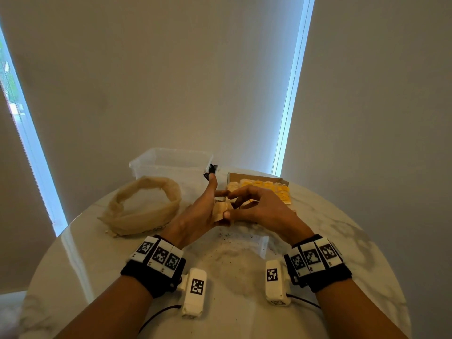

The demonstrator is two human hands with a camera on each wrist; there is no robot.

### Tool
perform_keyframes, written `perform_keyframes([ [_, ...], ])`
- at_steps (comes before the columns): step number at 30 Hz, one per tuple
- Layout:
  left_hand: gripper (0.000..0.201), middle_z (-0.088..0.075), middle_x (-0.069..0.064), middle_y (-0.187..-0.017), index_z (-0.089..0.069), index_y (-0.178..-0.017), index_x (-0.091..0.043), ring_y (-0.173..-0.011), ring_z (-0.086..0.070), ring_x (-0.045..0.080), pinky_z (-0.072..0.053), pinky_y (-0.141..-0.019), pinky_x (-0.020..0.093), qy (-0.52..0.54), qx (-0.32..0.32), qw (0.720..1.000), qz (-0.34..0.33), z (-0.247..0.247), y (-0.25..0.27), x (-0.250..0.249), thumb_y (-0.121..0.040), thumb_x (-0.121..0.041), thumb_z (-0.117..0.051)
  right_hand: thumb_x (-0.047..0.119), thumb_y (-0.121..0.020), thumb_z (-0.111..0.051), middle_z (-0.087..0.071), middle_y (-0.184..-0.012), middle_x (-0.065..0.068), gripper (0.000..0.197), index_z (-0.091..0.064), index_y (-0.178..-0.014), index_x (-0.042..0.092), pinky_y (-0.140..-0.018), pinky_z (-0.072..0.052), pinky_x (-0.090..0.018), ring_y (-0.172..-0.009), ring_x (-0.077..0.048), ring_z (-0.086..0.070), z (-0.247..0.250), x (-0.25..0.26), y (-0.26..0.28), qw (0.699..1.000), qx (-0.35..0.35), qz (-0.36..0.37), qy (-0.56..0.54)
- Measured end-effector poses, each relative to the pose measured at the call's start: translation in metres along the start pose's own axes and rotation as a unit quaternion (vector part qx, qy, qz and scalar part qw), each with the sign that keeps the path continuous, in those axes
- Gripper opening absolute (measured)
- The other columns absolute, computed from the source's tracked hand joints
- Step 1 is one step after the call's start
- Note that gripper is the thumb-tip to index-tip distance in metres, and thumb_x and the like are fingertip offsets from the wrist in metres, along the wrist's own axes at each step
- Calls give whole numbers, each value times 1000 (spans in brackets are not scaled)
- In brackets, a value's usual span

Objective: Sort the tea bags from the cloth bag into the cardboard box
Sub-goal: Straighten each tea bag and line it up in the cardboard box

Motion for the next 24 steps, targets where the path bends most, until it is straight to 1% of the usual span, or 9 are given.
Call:
perform_keyframes([
  [2, 81, -79, 6, -116, -57, -140, -19, -105, -77, 24, -62, -90, 45, -1, -8, 1000, 9, 2, 0, 1, -98, -79, -25, 32, -70, -99, -77, -102, 14, 49, -75, -112, 39, -81, -64, -31, -92, -7, -75, -6, -5, -1, 1000, 15, -20, -9],
  [3, 77, -78, 7, -121, -57, -141, -18, -112, -75, 25, -61, -95, 46, -3, -10, 1000, 13, 2, 0, 1, -99, -77, -29, 27, -71, -99, -77, -104, 11, 49, -75, -113, 38, -79, -64, -32, -94, -10, -75, -8, -7, -2, 999, 21, -28, -15],
  [7, 63, -74, 13, -127, -59, -141, -15, -115, -73, 31, -61, -97, 46, -43, -10, 999, -2, 5, -3, 0, -103, -64, -48, 14, -82, -91, -80, -100, 7, 37, -76, -113, 27, -81, -67, -40, -89, -13, -78, 1, -12, -2, 998, -14, -41, -49],
  [10, 58, -69, 12, -137, -60, -143, -16, -121, -70, 28, -58, -104, 49, -66, -21, 997, -17, 17, -5, 1, -97, -50, -70, 13, -85, -88, -82, -100, 5, 30, -78, -111, 25, -86, -66, -44, -94, -17, -78, 11, -21, -1, 992, -48, -63, -96],
  [14, 34, -71, 7, -130, -64, -137, -20, -114, -73, 21, -61, -97, 37, -120, -56, 990, -43, 29, -2, -4, -104, -14, -64, 11, -87, -85, -79, -113, -1, 36, -75, -119, 22, -88, -64, -39, -109, -23, -72, 21, -35, -2, 974, -75, -98, -188],
  [16, 33, -73, 5, -125, -64, -137, -21, -112, -73, 21, -62, -89, 33, -119, -71, 989, -47, 33, 2, -7, -109, -8, -53, 11, -88, -84, -79, -115, -1, 37, -73, -123, 22, -85, -62, -34, -111, -24, -71, 24, -40, -3, 966, -82, -109, -220],
  [19, 32, -72, 4, -119, -64, -137, -22, -96, -67, 17, -55, -72, 27, -128, -106, 985, -53, 37, 6, -13, -114, -18, -43, 12, -89, -84, -81, -110, 1, 34, -75, -120, 23, -86, -61, -34, -110, -24, -73, 24, -47, -4, 957, -89, -118, -251],
  [21, 34, -72, 3, -118, -66, -134, -23, -81, -58, 15, -49, -63, 24, -133, -107, 984, -48, 33, 7, -14, -112, -39, -45, 13, -88, -84, -81, -110, 3, 33, -76, -118, 26, -92, -61, -37, -112, -24, -73, 22, -47, -5, 955, -88, -118, -260],
  [24, 52, -72, -3, -118, -67, -130, -28, -87, -60, 12, -51, -73, 27, -183, -98, 977, -37, 29, 7, -11, -96, -66, -59, 13, -89, -84, -81, -114, 1, 32, -75, -118, 24, -103, -58, -44, -116, -27, -72, 14, -43, -6, 952, -76, -108, -276],
])
Point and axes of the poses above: each hand's wrist, its own y-axis away from the middle knuckle, its own z-axis out of the back of the hand, x = y × z, the point moved 10 cm from there along -y, towards the middle knuckle
